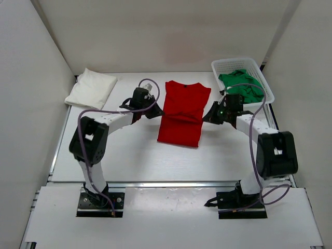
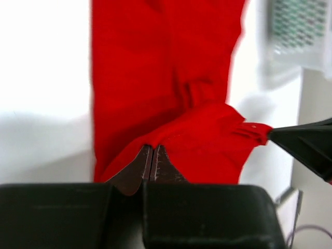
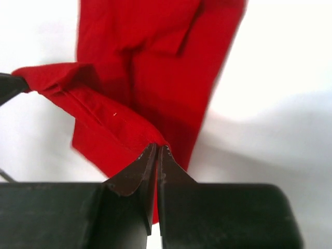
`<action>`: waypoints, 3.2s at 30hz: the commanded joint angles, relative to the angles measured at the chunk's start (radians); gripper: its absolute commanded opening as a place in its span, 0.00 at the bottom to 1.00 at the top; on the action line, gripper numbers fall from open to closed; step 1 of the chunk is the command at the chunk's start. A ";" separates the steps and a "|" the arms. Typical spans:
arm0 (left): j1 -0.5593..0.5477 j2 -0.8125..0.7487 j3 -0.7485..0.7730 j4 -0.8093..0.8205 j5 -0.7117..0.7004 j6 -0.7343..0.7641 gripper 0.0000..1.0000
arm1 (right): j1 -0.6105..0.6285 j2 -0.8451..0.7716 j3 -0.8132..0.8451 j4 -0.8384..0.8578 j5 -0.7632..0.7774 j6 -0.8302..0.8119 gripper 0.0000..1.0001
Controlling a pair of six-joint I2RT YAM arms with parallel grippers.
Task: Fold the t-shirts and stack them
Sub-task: Fold the folded rectangular tshirt in 1/3 of the way, then grab one side of the 2/3 rectangular tshirt with both arms, then fold the long partially folded tshirt into a neat square
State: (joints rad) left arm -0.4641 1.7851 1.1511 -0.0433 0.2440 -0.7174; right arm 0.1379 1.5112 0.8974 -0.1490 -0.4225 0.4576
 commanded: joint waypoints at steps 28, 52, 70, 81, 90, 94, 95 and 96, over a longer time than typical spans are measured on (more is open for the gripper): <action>-0.058 -0.047 -0.399 0.364 0.075 -0.116 0.33 | 0.170 -0.009 -0.211 0.250 0.040 -0.001 0.00; -0.087 -0.280 -0.616 0.198 0.034 -0.001 0.53 | 0.132 -0.327 -0.491 0.154 0.080 -0.027 0.47; -0.129 -0.228 -0.583 0.240 0.018 -0.033 0.06 | 0.152 -0.233 -0.515 0.279 -0.009 0.023 0.00; -0.183 -0.703 -0.792 -0.128 0.015 0.013 0.00 | 0.556 -0.745 -0.703 -0.059 0.230 0.285 0.00; -0.145 -0.959 -0.501 -0.317 0.015 -0.016 0.00 | 0.580 -0.805 -0.376 -0.262 0.254 0.222 0.01; -0.038 -0.747 -0.374 -0.176 0.044 0.015 0.00 | 0.233 -0.631 -0.258 -0.170 0.042 0.057 0.00; -0.027 -0.657 -0.323 -0.158 0.060 0.015 0.00 | 0.162 -0.568 -0.224 -0.135 -0.014 0.032 0.00; 0.002 -0.571 -0.268 -0.130 0.087 0.016 0.00 | 0.141 -0.501 -0.191 -0.098 -0.034 0.020 0.00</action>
State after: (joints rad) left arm -0.5198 1.0538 0.7963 -0.2470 0.2932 -0.7261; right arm 0.3779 0.8932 0.6422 -0.3283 -0.3328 0.5926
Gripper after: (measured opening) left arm 0.097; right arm 0.025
